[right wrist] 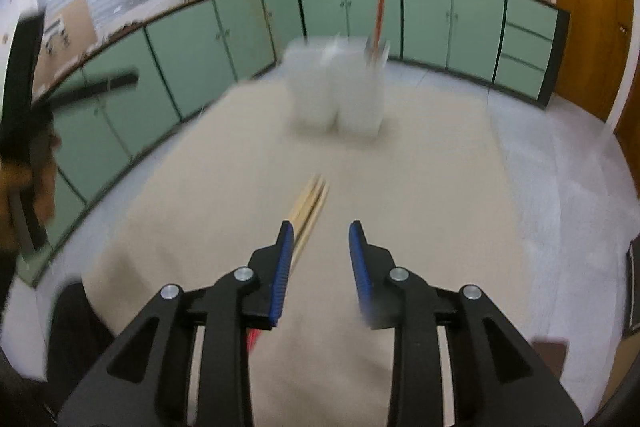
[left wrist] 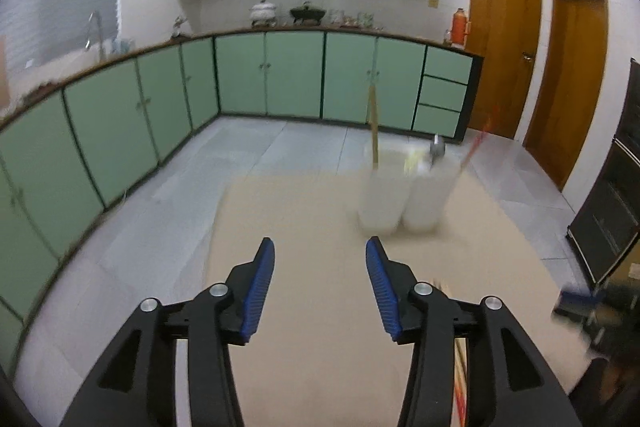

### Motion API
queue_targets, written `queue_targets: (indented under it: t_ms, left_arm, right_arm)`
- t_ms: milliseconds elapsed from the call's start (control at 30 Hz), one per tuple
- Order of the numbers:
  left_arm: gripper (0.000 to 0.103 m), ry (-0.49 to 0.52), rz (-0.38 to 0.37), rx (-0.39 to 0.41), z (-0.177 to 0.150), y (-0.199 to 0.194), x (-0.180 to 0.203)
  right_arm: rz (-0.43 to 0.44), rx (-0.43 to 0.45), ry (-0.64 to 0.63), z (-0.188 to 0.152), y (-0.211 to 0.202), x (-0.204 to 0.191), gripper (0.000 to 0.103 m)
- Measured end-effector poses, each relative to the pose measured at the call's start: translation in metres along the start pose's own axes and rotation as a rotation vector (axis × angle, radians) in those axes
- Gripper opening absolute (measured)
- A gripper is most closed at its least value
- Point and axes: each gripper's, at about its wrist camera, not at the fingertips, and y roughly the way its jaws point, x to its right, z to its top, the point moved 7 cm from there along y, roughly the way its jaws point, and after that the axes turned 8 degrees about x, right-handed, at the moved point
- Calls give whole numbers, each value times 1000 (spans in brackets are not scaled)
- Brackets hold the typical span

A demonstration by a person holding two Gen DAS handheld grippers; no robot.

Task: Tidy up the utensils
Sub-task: 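Grasp a red chopstick with the left tool while the right grasps an orange-red chopstick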

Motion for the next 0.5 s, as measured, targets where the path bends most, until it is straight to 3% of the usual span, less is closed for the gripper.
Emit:
queue_targets:
  t_ms: [100, 200, 333, 500]
  left_arm:
    - [48, -21, 14, 1, -39, -20, -2]
    - [49, -33, 24, 10, -70, -37, 4]
    - [50, -69, 2, -7, -99, -47, 14]
    - [50, -40, -38, -47, -129, -48, 34]
  right_arm:
    - [25, -12, -40, -58, -4, -31, 29]
    - [45, -30, -63, -96, -2, -60, 36]
    - [28, -46, -101, -111, 11, -74, 37]
    - [-32, -28, -82, -105, 17, -53, 39]
